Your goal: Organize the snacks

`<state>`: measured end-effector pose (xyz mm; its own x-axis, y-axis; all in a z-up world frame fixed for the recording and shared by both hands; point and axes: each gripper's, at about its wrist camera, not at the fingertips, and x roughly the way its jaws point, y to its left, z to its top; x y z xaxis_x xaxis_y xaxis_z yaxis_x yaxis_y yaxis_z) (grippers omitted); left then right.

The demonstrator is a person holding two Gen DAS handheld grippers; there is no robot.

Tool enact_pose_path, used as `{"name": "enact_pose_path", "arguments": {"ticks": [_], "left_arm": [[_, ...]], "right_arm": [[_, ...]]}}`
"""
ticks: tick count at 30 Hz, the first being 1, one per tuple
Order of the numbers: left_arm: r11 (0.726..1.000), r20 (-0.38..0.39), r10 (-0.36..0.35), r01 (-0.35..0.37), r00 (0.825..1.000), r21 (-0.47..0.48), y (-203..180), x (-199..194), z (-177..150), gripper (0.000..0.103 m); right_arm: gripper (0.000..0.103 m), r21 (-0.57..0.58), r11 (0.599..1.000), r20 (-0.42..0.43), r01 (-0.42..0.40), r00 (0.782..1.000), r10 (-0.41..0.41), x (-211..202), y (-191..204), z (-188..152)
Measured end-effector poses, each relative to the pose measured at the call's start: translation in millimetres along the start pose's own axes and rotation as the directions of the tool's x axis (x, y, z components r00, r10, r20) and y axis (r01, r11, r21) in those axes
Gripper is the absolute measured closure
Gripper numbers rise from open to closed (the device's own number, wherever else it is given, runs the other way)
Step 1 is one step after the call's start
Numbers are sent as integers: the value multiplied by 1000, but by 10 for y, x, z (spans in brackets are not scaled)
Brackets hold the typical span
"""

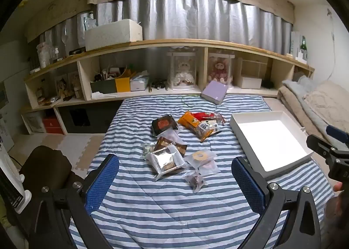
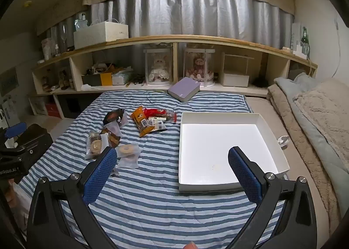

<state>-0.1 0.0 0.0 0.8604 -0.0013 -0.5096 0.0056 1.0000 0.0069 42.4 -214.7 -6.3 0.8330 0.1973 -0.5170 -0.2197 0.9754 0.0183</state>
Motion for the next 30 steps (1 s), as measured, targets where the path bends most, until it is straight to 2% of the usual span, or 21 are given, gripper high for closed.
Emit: {"name": "enact_pose_path", "arguments": {"ticks": [30], "left_arm": [[1000, 1, 0, 0, 1000, 1, -1, 4, 2, 0]], "right_arm": [[0, -3, 1000, 2, 4, 1000, -4, -3, 19, -4]]}}
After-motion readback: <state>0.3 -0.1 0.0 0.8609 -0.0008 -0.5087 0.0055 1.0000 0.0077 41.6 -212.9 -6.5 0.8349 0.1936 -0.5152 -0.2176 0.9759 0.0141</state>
